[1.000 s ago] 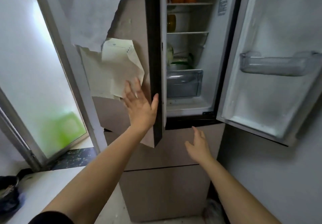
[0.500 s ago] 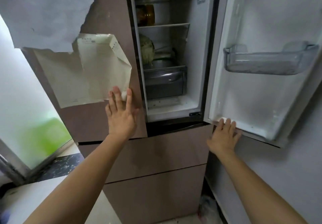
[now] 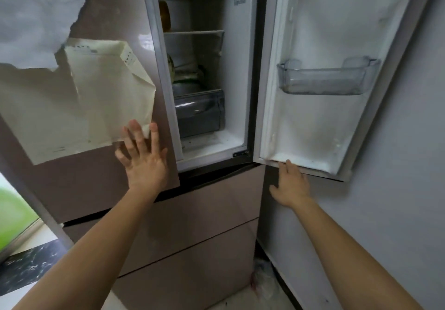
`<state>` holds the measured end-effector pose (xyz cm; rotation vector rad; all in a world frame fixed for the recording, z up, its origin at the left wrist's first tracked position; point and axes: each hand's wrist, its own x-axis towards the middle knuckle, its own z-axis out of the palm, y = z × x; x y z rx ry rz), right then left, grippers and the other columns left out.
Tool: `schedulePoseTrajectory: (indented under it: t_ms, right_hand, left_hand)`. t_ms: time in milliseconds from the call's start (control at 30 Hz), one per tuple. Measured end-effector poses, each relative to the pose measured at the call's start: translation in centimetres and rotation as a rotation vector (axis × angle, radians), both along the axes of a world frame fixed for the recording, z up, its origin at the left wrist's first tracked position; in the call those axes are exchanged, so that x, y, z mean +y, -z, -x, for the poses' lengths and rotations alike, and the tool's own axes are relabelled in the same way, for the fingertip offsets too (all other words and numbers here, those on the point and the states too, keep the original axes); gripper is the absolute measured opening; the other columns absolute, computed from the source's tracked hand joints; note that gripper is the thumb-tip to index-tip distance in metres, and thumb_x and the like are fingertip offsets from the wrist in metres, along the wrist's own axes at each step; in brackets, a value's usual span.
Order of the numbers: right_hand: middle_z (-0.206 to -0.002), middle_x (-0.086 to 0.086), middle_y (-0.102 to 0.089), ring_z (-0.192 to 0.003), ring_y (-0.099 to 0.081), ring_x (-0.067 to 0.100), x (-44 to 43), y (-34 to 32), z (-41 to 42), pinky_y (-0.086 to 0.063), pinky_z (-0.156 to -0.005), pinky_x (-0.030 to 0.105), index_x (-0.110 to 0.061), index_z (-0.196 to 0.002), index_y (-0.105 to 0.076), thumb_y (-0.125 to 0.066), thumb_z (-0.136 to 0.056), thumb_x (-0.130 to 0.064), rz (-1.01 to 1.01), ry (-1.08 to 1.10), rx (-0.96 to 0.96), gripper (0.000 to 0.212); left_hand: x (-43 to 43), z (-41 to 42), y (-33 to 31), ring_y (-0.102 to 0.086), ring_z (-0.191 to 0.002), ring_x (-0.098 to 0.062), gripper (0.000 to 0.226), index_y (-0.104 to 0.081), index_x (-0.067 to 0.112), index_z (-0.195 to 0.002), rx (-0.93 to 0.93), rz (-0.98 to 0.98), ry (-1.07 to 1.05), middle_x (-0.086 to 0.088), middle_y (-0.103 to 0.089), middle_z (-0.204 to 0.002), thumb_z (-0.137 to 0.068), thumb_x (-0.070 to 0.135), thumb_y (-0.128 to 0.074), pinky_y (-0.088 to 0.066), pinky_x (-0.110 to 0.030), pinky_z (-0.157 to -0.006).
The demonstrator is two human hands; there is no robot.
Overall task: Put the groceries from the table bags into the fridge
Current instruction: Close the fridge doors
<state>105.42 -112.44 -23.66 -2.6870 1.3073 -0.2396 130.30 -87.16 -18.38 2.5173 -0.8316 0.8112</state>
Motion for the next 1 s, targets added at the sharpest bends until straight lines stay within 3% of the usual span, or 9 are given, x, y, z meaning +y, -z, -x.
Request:
schedulePoseTrajectory:
  t_ms: [133, 200, 367, 433, 533, 633, 800, 933, 1000]
  right_hand:
    - [-0.163, 0.024, -0.013, -0.149, -0.011, 0.041, 0.0, -1.3, 1.5, -0.015, -0.12, 0.056, -0.008, -0.153, -0.03, -0.064, -0.09, -0.031, 0.211, 0.159, -0.503, 0.076]
    - [-0.161, 0.023, -0.017, -0.145, -0.02, 0.04, -0.6, -3.0, 2.5, -0.02, -0.116, 0.057, -0.008, -0.152, -0.03, -0.066, -0.085, -0.032, 0.299, 0.252, -0.734, 0.079]
    - [-0.155, 0.022, -0.027, -0.139, -0.031, 0.038, -3.0, -6.4, 5.1, -0.025, -0.114, 0.048, -0.005, -0.152, -0.03, -0.068, -0.076, -0.028, 0.439, 0.245, -1.063, 0.088]
    - [-0.159, 0.022, -0.02, -0.144, -0.024, 0.034, -4.7, -7.5, 6.2, -0.022, -0.116, 0.044, -0.005, -0.156, -0.02, -0.073, -0.075, -0.025, 0.315, 0.302, -1.108, 0.099]
    - [-0.167, 0.015, -0.004, -0.153, -0.01, 0.029, -7.9, -8.8, 7.8, -0.014, -0.122, 0.046, -0.01, -0.16, 0.001, -0.075, -0.081, -0.025, -0.046, 0.326, -1.126, 0.111]
    - [-0.168, 0.008, -0.008, -0.153, -0.014, 0.025, -10.0, -8.6, 8.8, -0.018, -0.123, 0.042, -0.015, -0.16, 0.004, -0.071, -0.086, -0.029, -0.297, 0.259, -1.108, 0.107]
    - [-0.162, 0.012, -0.027, -0.148, -0.026, 0.032, -9.4, -7.4, 8.0, -0.024, -0.12, 0.046, -0.014, -0.16, -0.014, -0.058, -0.072, -0.048, -0.194, 0.293, -1.126, 0.105]
    - [-0.151, 0.021, -0.039, -0.138, -0.035, 0.037, -7.5, -6.1, 8.1, -0.027, -0.116, 0.048, -0.01, -0.157, -0.025, -0.051, -0.075, -0.058, -0.059, 0.267, -1.19, 0.098]
    - [-0.145, 0.02, -0.043, -0.133, -0.042, 0.035, -6.4, -5.0, 8.8, -0.033, -0.113, 0.043, -0.009, -0.154, -0.031, -0.045, -0.082, -0.065, -0.029, 0.217, -1.255, 0.093]
  left_hand:
    - [-1.0, 1.7, -0.4, 0.0, -0.149, -0.042, 0.085, -0.022, 0.014, -0.155, -0.075, 0.033, 0.064, -0.024, 0.0, -0.162, -0.084, 0.02, -0.069, -0.012, -0.067, -0.11]
    - [-3.4, 3.8, -0.9, -0.005, -0.148, -0.04, 0.082, -0.031, 0.011, -0.15, -0.115, 0.019, 0.183, -0.025, -0.006, -0.161, -0.079, 0.019, -0.072, -0.018, -0.065, -0.109]
    - [-13.3, 12.2, -5.8, -0.008, -0.151, -0.032, 0.076, -0.024, 0.008, -0.154, -0.119, 0.111, 0.602, -0.016, -0.006, -0.164, -0.091, 0.031, -0.061, -0.025, -0.056, -0.116]
    - [-17.1, 15.5, -8.4, -0.009, -0.152, -0.03, 0.08, -0.019, 0.005, -0.154, -0.125, 0.162, 0.72, -0.016, -0.006, -0.165, -0.09, 0.031, -0.059, -0.022, -0.05, -0.119]
    - [-20.5, 18.7, -10.1, -0.01, -0.152, -0.026, 0.084, -0.012, 0.001, -0.153, 0.03, 0.361, 0.716, -0.016, -0.004, -0.164, -0.088, 0.03, -0.057, -0.02, -0.043, -0.122]
    - [-21.2, 19.3, -9.4, 0.001, -0.153, -0.015, 0.088, -0.004, 0.005, -0.155, 0.075, 0.421, 0.714, -0.011, 0.005, -0.166, -0.09, 0.028, -0.059, -0.011, -0.032, -0.121]
    - [-20.0, 19.1, -9.6, 0.005, -0.152, -0.006, 0.087, 0.01, 0.019, -0.157, 0.158, 0.395, 0.83, 0.003, 0.011, -0.166, -0.099, 0.042, -0.052, -0.009, -0.029, -0.122]
    - [-19.0, 19.1, -10.0, -0.001, -0.152, -0.008, 0.073, 0.001, 0.031, -0.158, 0.275, 0.522, 0.856, 0.006, 0.002, -0.167, -0.101, 0.052, -0.039, -0.014, -0.044, -0.124]
    - [-18.3, 18.9, -10.1, -0.009, -0.152, -0.011, 0.07, -0.001, 0.035, -0.157, 0.33, 0.589, 0.843, 0.006, -0.004, -0.166, -0.1, 0.058, -0.034, -0.022, -0.051, -0.122]
